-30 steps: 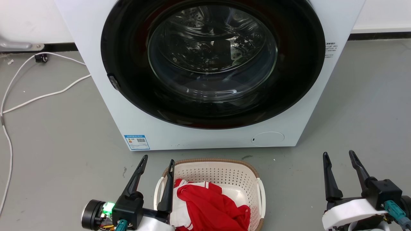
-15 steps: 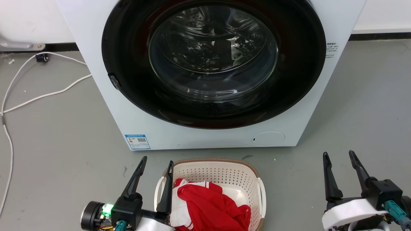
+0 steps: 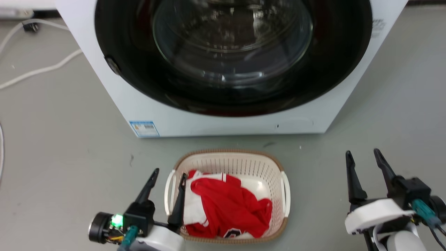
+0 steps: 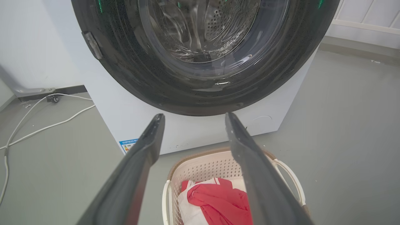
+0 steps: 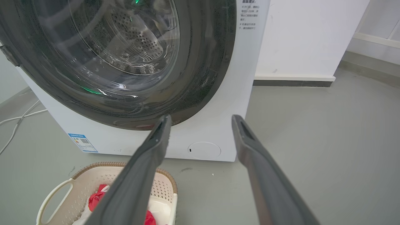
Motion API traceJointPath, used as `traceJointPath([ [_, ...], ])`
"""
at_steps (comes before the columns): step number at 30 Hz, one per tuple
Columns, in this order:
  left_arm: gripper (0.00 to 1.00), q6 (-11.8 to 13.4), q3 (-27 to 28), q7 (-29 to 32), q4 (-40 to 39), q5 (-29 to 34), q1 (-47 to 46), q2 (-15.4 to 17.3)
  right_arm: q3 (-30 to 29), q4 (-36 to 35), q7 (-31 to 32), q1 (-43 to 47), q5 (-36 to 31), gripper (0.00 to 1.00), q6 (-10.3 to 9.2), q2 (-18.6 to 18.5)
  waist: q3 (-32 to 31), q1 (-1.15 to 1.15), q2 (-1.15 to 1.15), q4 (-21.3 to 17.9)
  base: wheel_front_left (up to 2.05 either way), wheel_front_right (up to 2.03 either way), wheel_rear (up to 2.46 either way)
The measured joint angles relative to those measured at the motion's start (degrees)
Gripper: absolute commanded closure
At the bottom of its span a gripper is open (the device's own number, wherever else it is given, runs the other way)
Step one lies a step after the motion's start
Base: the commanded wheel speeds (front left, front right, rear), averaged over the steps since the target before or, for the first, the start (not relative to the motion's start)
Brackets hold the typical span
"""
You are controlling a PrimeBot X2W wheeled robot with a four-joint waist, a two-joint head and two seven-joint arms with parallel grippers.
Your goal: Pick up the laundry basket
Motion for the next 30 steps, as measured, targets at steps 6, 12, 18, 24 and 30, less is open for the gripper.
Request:
traceJointPath([
  [6,0.00,-0.94,2.49,0.01,7.13,-0.80,-5.48,1.85,2.11,3.04,3.43,-4.86,-0.68,0.00,0.01,0.01,6.36,0.00,0.00,-0.52,0.00,0.00,0.00],
  [12,0.00,-2.63,3.00,0.01,15.80,-1.54,-15.25,4.71,2.49,6.98,7.09,-11.30,-1.56,0.00,0.01,-0.04,14.12,0.01,0.00,-1.09,0.00,0.00,0.00],
  [18,0.00,-3.69,1.31,0.00,27.05,-4.15,-26.44,6.95,3.11,12.74,11.91,-17.90,-2.53,0.00,0.01,-0.04,21.82,0.01,0.00,-1.10,0.00,0.00,0.00],
  [24,0.00,-3.86,-7.12,0.71,39.47,-7.98,-36.09,8.96,5.33,19.98,17.15,-24.12,-1.15,0.00,0.01,0.01,28.05,0.01,0.00,-0.43,0.00,0.00,0.00],
  [30,0.00,-3.86,-18.03,4.23,45.93,-15.99,-43.39,11.79,8.08,27.81,21.61,-29.72,1.41,0.00,0.01,0.00,31.99,0.01,0.00,0.33,0.00,0.00,0.00],
])
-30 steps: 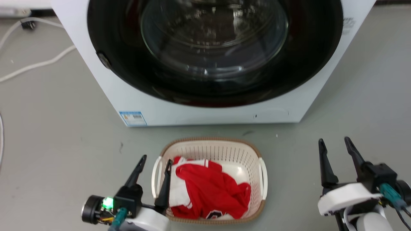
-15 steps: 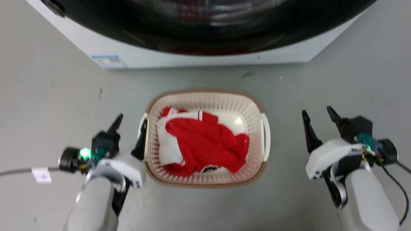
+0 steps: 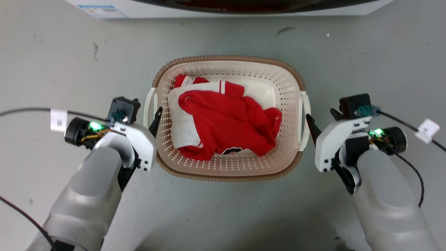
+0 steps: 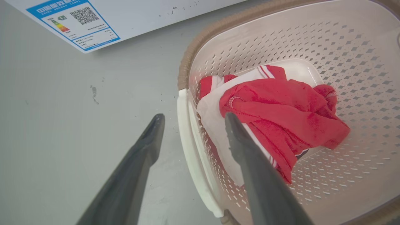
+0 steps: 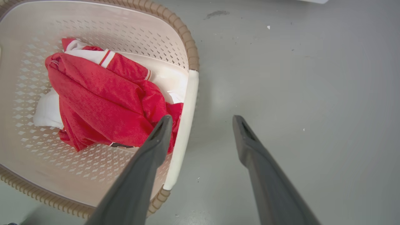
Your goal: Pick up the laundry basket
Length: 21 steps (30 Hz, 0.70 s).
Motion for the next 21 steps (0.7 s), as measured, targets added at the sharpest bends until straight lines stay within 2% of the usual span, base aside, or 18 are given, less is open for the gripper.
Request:
traceJointPath([
  [4,0.00,-0.01,-7.13,4.26,1.29,-6.23,-3.22,1.85,1.60,4.70,2.08,-3.76,1.52,0.00,0.00,-0.02,1.85,0.00,0.00,0.26,0.00,0.00,0.00],
  [5,0.00,-0.01,-11.92,7.04,0.53,-11.45,-5.22,3.67,3.32,8.33,4.00,-6.45,3.38,0.00,0.00,-0.03,3.02,0.00,0.00,0.39,0.00,0.00,0.00],
  [12,0.00,-0.01,-23.84,14.80,-3.90,-23.19,-8.61,8.10,5.92,14.82,6.89,-12.21,4.70,0.00,0.00,-0.01,5.21,0.00,0.00,0.69,0.00,0.00,0.00],
  [15,0.00,-0.01,-28.51,16.63,-5.71,-27.46,-9.76,10.12,6.86,17.48,8.26,-14.02,4.34,0.00,0.00,-0.02,5.85,0.00,0.00,0.81,0.00,0.00,0.00],
  [21,0.00,-0.01,-35.29,17.93,-6.99,-33.87,-12.60,12.00,7.93,20.58,9.01,-16.86,4.36,0.00,0.00,-0.01,7.02,0.00,0.00,1.33,0.00,0.00,0.00],
])
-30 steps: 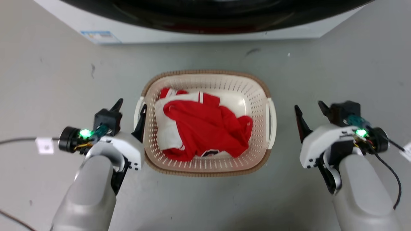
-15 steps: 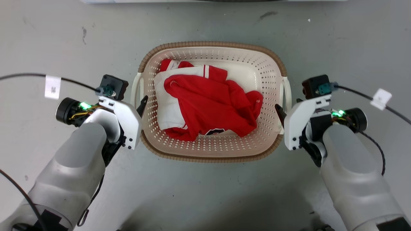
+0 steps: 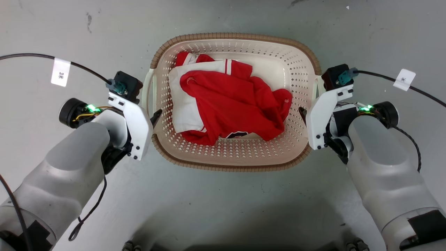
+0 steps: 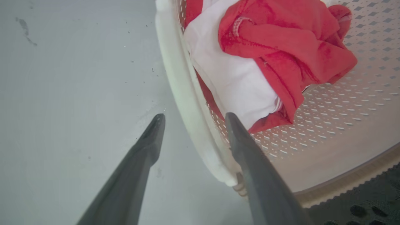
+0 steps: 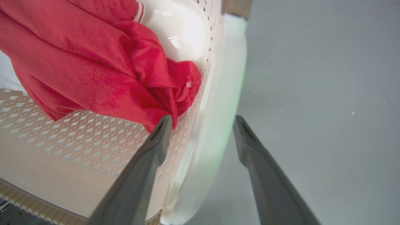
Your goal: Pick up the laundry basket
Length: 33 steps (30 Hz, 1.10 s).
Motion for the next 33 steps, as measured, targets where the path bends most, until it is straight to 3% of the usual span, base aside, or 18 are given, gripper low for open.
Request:
traceJointPath([
  [7,0.00,0.00,-6.84,0.05,-0.52,-6.30,-2.60,1.07,-0.62,3.47,0.26,-2.44,-0.44,0.00,0.00,-0.01,1.22,0.00,0.00,0.30,0.00,0.00,0.00],
  [12,0.00,0.00,-8.72,-0.51,-0.11,-8.02,-3.55,0.86,-0.81,4.64,-0.35,-3.18,-0.46,0.00,0.00,-0.01,1.73,0.00,0.00,0.59,0.00,0.00,0.00],
  [13,0.61,0.00,-8.91,-0.71,0.05,-8.20,-3.76,0.86,-0.77,4.86,-0.49,-3.30,-0.43,0.24,0.00,-0.01,1.83,0.00,0.00,0.63,0.00,0.00,0.00],
  [14,1.00,0.00,-9.05,-0.68,0.11,-8.58,-3.85,0.86,-0.74,5.12,-0.49,-3.45,-0.41,1.00,0.00,-0.01,1.91,0.00,0.00,0.66,0.00,0.00,0.00],
  [26,1.00,-0.08,-10.02,0.11,-0.90,-11.70,-3.72,0.51,0.43,7.13,-0.52,-3.80,0.09,1.00,-0.01,0.47,1.27,0.00,0.00,0.62,0.00,0.00,0.00],
  [33,1.00,-0.08,-10.07,4.64,-3.70,-13.83,-2.16,1.55,1.56,8.49,3.21,-3.80,0.20,1.00,0.00,0.47,-1.80,0.00,0.00,0.27,0.00,0.00,0.00],
])
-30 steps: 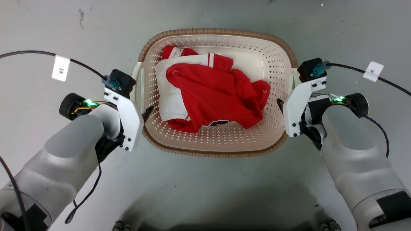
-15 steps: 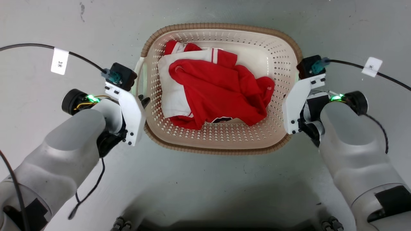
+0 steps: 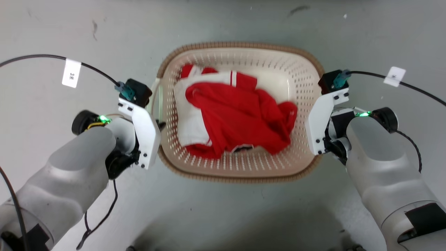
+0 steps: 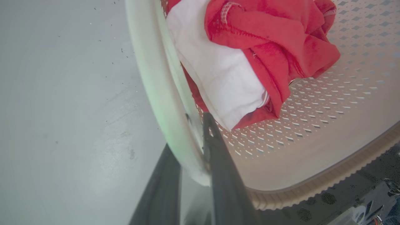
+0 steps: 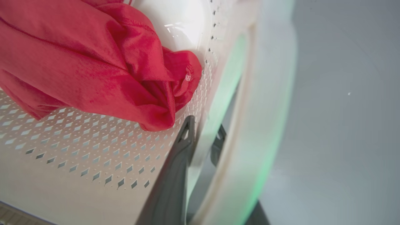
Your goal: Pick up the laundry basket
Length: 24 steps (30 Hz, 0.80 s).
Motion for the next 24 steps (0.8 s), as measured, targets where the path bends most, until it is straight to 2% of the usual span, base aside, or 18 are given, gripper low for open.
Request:
traceJointPath([
  [16,1.00,0.01,0.16,18.51,-9.60,-7.95,7.11,5.59,8.60,-0.51,19.62,3.07,9.87,1.00,0.04,0.33,-15.88,-0.01,0.00,-1.13,0.00,0.00,0.00],
  [24,1.00,0.00,0.10,21.92,-10.85,-10.66,9.55,7.15,12.16,-2.05,25.91,5.27,15.07,1.00,0.03,0.33,-24.99,-0.01,0.00,-2.00,0.00,0.00,0.00],
])
